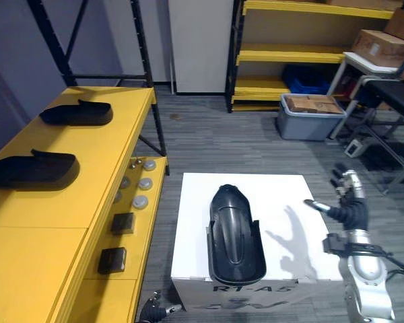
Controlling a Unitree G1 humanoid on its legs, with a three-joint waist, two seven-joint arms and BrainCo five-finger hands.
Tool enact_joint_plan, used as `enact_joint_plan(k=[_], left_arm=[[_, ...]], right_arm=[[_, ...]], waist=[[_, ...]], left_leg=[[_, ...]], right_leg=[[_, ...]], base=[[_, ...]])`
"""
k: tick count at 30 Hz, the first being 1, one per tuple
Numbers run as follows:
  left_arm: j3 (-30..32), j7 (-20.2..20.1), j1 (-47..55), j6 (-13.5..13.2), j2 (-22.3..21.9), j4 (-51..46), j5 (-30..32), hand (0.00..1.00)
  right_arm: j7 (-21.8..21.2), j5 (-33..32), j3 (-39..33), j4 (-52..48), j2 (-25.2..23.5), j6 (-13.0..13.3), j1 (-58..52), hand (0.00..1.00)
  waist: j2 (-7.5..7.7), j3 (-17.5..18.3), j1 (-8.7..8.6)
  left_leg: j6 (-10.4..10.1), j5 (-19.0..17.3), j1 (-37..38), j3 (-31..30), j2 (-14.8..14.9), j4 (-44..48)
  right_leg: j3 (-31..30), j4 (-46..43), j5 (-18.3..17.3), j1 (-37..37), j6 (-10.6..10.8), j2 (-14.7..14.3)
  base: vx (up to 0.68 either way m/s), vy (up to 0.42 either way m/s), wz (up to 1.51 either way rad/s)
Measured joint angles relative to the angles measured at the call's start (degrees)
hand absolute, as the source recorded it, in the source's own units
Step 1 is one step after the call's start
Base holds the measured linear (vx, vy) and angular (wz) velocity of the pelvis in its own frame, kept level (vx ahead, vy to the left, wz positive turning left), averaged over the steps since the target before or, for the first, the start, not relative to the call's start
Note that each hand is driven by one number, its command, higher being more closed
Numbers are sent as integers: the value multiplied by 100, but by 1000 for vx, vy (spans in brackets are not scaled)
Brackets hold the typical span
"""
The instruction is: Walk over and take plastic housings, then place them on the shelf
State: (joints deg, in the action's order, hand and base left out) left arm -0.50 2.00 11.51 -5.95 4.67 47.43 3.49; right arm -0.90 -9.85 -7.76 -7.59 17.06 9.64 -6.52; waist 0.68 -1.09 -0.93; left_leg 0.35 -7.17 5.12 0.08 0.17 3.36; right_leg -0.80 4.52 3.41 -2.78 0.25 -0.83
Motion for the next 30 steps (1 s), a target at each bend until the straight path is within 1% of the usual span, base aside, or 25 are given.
enact_joint_plan(k=[4,6,7,8,9,13,15,17,19,22,23,26,27,30], left_arm=[[-17,5,-30,-11,13,46,16,0],[-57,4,-74,-6,18,141,29,0],[-57,5,-82,-6,14,141,30,0],[-56,9,-101,-6,12,140,38,0],[-55,10,-106,-6,13,140,40,0],[-111,22,-149,4,17,147,126,0],[-122,24,-202,8,6,228,128,0],[-156,26,-237,17,-1,271,237,0],[-167,31,-245,20,-6,281,243,0],[-172,49,-276,54,-12,329,266,0],[-176,69,-283,74,-13,329,334,0],[-184,135,-299,111,3,329,351,0],[-185,159,-314,120,10,330,353,0],[-185,186,-335,134,9,345,355,0]], right_arm=[[-97,380,427,288,-59,-70,4,0],[-137,794,667,547,-334,-231,2,0],[-146,868,706,607,-401,-251,2,0],[-154,1120,821,695,-516,-323,2,0],[-154,1155,841,707,-534,-342,3,0],[-151,1859,916,972,-862,-486,3,0],[-147,2071,957,1195,-898,-525,3,0],[-141,2419,1081,1440,-954,-651,2,0],[-85,2618,1090,1567,-1086,-713,5,0],[33,3102,1058,1701,-1246,-789,24,0],[114,3365,1010,1741,-1345,-855,54,0],[323,3799,986,1884,-1534,-1005,190,0],[419,3992,937,2004,-1658,-1059,270,100],[567,4183,737,2084,-1844,-1087,314,100]], waist=[[-1,-7,42],[8,-32,21],[13,-46,24],[25,-84,36],[27,-91,41],[29,-145,54],[31,-152,55],[33,-154,57],[35,-155,59],[37,-153,52],[45,-150,46],[95,-157,47],[126,-176,56],[158,-163,114]], left_leg=[[0,7,12,-49,2,-3],[2,17,14,-137,-1,-3],[2,20,14,-152,-2,-3],[-1,35,12,-180,-6,-3],[-2,37,12,-182,-7,-3],[-15,72,15,-243,-15,-4],[-19,93,14,-285,-17,-24],[-43,147,21,-327,-13,-88],[-54,186,19,-338,-7,-133],[-44,220,24,-380,-3,-168],[-41,232,28,-423,-6,-184],[-50,276,60,-467,-8,-247],[-57,299,109,-470,-5,-296],[-49,309,108,-473,-12,-322]], right_leg=[[75,27,0,-82,0,0],[163,27,-3,-112,3,4],[176,27,-4,-117,4,5],[200,27,-5,-127,7,13],[202,26,-5,-129,7,14],[286,23,-9,-156,12,26],[312,22,-9,-158,12,28],[334,22,-9,-157,11,27],[347,22,-8,-137,10,25],[429,22,-5,-144,6,23],[462,23,-5,-154,6,25],[483,29,-5,-177,5,29],[486,32,-5,-215,6,28],[497,34,-6,-218,7,36]], base=[[62,-2,12],[21,-6,15],[3,2,16],[-3,4,9],[-14,7,9],[-33,-2,7],[-43,-3,11],[-40,-3,10],[-26,-7,4],[-11,-3,8],[-2,3,14],[2,12,9],[-5,18,4],[0,0,0]])
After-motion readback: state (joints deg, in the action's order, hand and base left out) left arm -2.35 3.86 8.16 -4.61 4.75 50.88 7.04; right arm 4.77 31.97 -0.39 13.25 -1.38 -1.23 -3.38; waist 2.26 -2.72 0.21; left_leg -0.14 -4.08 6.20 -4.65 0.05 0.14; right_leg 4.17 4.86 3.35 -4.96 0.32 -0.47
